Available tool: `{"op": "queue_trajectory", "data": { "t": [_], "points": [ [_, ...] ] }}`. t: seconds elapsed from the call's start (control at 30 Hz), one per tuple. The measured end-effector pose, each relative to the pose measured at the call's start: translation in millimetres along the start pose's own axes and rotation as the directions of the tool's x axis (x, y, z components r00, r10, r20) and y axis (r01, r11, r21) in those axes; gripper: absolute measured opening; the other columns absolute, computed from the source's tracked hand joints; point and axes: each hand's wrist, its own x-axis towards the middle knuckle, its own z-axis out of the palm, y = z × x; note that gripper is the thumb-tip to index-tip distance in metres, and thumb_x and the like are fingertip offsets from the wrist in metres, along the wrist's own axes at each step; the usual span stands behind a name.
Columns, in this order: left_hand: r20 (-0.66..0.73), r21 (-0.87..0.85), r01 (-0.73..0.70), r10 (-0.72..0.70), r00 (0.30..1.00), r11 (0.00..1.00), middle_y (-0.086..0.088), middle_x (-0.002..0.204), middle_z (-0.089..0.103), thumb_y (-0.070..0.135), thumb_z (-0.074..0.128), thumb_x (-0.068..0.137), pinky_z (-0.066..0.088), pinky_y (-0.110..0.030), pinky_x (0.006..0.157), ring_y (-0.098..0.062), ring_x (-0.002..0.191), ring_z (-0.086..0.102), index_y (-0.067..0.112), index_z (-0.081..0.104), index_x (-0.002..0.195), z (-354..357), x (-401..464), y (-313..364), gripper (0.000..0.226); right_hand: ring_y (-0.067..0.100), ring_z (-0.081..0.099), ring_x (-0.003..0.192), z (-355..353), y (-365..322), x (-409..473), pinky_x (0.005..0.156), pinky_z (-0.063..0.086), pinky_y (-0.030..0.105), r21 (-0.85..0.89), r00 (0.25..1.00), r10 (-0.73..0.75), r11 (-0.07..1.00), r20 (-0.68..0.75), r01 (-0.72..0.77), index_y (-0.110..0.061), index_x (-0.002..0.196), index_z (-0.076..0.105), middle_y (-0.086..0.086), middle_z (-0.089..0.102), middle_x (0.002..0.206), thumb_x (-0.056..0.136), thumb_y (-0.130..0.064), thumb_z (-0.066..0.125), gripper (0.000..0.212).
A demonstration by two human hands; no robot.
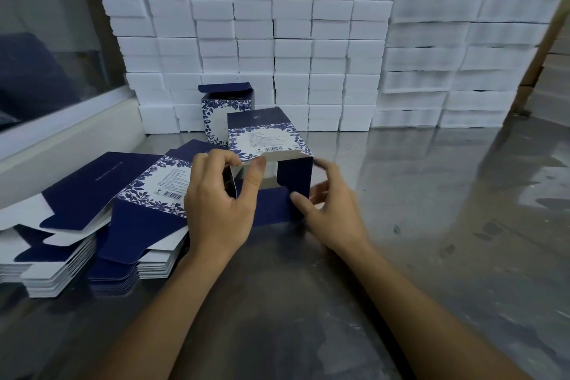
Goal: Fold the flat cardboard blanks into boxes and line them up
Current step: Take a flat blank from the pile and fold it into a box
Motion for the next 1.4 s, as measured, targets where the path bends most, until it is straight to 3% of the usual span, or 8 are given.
{"op": "queue_trajectory", "data": {
  "t": [0.13,0.43,0.53,0.67,0.8,0.97,1.17,1.4],
  "points": [
    [0.022,-0.033,-0.011,0.012,1.0,0.999,0.004,0.094,0.053,0.062,0.048,0.089,0.039,-0.012,0.066,-0.002,0.086,0.052,0.018,0.056,0.092,1,-1,1,0.045,-0.006,0.054,0.111,4,-11,-3,0.086,0.057,0.034,0.209,0.988,-0.116,0.969,-0.099,0.135,-0.053,0.14,0.035,-0.021,0.048,0.128,0.085,-0.064,0.058,0.061],
    [0.11,-0.142,-0.01,0.025,0.994,0.99,0.004,0.107,0.057,0.039,0.033,0.102,0.042,-0.015,0.084,0.003,0.098,0.053,0.021,0.056,0.113,4,-4,-1,0.031,0.003,0.056,0.097,-5,-17,0,0.082,0.053,0.045,0.147,0.95,-0.12,0.975,-0.289,0.168,-0.035,0.095,0.057,-0.011,0.056,0.102,0.094,-0.049,0.059,0.015],
    [0.162,-0.076,0.045,-0.032,0.986,0.996,0.005,0.109,0.056,0.043,0.045,0.1,0.05,-0.032,0.074,-0.011,0.094,0.058,0.031,0.043,0.113,6,-7,-3,0.018,0.0,0.054,0.092,-5,-18,0,0.078,0.051,0.035,0.107,0.942,-0.15,0.976,-0.299,0.19,-0.032,0.091,0.055,-0.006,0.056,0.099,0.094,-0.047,0.059,0.016],
    [0.083,0.011,0.033,-0.034,0.996,0.999,0.008,0.084,0.052,0.035,0.053,0.097,0.035,-0.02,0.057,-0.01,0.072,0.053,0.027,0.036,0.094,4,-5,-8,0.019,-0.004,0.052,0.09,-3,-20,-3,0.07,0.039,0.009,0.087,0.94,-0.201,0.969,-0.276,0.233,-0.032,0.089,0.055,-0.008,0.054,0.095,0.094,-0.043,0.063,0.014],
    [0.074,0.098,-0.023,0.016,0.997,0.995,0.008,0.069,0.035,0.022,0.053,0.099,0.026,-0.02,0.053,-0.009,0.061,0.039,0.014,0.035,0.076,2,-3,-10,0.031,-0.006,0.052,0.09,-2,-19,-2,0.068,0.037,0.006,0.089,0.938,-0.214,0.965,-0.272,0.246,-0.035,0.087,0.053,-0.01,0.053,0.094,0.095,-0.042,0.064,0.015],
    [0.081,0.076,-0.026,0.02,0.997,0.997,0.008,0.067,0.033,0.014,0.055,0.098,0.025,-0.02,0.053,-0.01,0.059,0.035,0.015,0.033,0.071,1,0,-11,0.034,-0.002,0.052,0.094,-1,-17,-1,0.068,0.038,0.01,0.106,0.945,-0.198,0.967,-0.261,0.232,-0.032,0.091,0.056,-0.01,0.055,0.096,0.09,-0.054,0.058,0.022],
    [0.241,0.14,-0.007,-0.027,0.97,0.99,0.001,0.062,0.04,0.038,0.058,0.095,0.035,-0.037,0.053,-0.022,0.058,0.043,0.012,0.037,0.065,2,-3,-17,0.045,-0.001,0.055,0.096,-4,-13,3,0.068,0.044,0.019,0.151,0.951,-0.141,0.971,-0.275,0.188,-0.032,0.095,0.06,-0.006,0.06,0.102,0.095,-0.043,0.063,0.012],
    [0.349,0.206,-0.022,-0.052,0.936,0.978,0.002,0.066,0.044,0.04,0.048,0.098,0.027,-0.031,0.055,-0.021,0.061,0.046,0.015,0.043,0.065,4,-3,-23,0.042,-0.002,0.055,0.098,-5,-13,2,0.073,0.048,0.026,0.158,0.954,-0.118,0.973,-0.275,0.166,-0.034,0.098,0.06,-0.01,0.06,0.105,0.093,-0.047,0.061,0.014]
  ]
}}
